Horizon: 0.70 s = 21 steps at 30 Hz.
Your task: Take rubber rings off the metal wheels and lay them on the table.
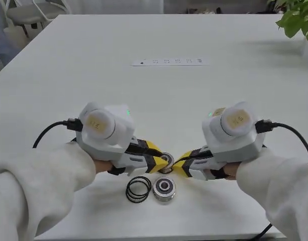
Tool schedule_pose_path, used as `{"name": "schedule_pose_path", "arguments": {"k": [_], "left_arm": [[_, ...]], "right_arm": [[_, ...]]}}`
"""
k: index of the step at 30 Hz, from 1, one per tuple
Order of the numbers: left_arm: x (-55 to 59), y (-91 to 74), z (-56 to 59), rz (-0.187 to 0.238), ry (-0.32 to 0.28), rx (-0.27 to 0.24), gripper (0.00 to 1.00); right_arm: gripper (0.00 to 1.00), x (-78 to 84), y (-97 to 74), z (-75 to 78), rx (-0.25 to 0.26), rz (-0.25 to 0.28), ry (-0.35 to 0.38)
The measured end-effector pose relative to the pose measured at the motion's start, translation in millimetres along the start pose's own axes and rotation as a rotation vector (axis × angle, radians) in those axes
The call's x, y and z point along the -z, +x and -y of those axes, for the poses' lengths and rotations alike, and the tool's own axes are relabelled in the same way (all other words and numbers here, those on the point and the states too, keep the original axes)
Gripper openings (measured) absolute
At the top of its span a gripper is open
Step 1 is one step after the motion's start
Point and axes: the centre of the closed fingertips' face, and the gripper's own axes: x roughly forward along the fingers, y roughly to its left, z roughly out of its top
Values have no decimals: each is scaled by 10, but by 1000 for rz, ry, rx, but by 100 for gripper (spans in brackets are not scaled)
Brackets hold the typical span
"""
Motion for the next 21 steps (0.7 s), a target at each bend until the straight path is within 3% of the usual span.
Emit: {"name": "schedule_pose_path", "arguments": {"k": [3,10,18,21], "left_arm": [[2,-3,10,-1,6,1,7],[8,-9,17,-3,21,8,7],[19,-16,12,-5,29,11,7],[21,-16,14,-5,34,12,7]], "right_arm": [[0,0,-2,5,1,-4,6],[0,-5,-28,51,1,4,104],[0,-97,-90,90,-5,65,232],[0,-100,-88,67,-3,60,220]]}}
